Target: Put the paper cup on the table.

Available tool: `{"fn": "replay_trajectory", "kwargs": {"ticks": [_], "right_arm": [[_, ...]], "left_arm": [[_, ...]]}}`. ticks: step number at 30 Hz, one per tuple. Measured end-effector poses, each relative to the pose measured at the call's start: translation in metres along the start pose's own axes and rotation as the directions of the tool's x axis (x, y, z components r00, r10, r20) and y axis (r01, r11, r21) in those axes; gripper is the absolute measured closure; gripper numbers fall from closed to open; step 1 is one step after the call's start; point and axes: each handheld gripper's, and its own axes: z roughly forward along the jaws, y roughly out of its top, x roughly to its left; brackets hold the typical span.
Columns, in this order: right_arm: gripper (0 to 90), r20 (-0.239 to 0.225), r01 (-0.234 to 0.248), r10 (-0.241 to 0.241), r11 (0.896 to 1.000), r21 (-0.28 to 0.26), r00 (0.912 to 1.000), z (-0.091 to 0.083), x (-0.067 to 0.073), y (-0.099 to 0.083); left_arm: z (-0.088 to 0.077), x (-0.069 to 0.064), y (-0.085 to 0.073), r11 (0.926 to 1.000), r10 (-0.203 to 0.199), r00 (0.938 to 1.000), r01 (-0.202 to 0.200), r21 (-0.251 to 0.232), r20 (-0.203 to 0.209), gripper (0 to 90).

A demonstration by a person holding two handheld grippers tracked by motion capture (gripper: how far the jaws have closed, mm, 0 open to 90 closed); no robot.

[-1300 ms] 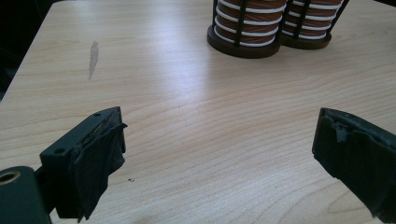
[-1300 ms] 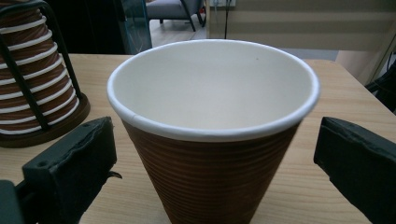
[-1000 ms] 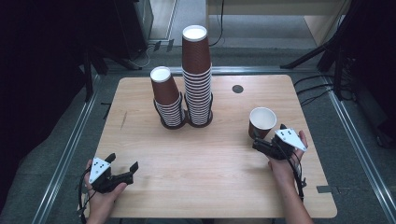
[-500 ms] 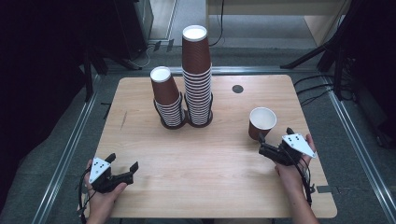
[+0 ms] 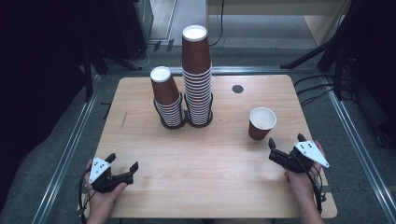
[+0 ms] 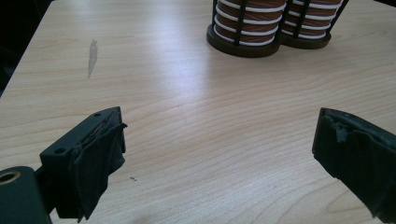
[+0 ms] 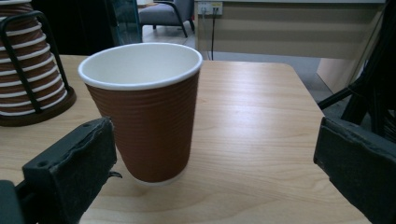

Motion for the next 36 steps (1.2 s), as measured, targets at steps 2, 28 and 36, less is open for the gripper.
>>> {"fn": "replay_trajectory", "kwargs": {"ticks": [2, 28, 36], "right_arm": [[0.0, 0.002, -0.001, 0.001, 1.0, 0.003, 1.0, -0.002, -0.002, -0.001], [0.0, 0.096, -0.051, 0.047, 0.998, 0.042, 0.9943, -0.045, -0.049, -0.027], [0.0, 0.11, -0.038, 0.034, 0.999, 0.035, 0.9934, -0.058, -0.057, -0.034]], "left_arm": [[0.0, 0.0, 0.0, 1.0, 0.0, 1.0, 0.0, 0.0, 0.0, 2.8], [0.0, 0.0, 0.0, 1.0, 0.002, 1.0, -0.002, 0.002, 0.0, 2.7], [0.0, 0.0, 0.0, 1.0, 0.003, 1.0, -0.003, 0.004, -0.005, 2.7]]}}
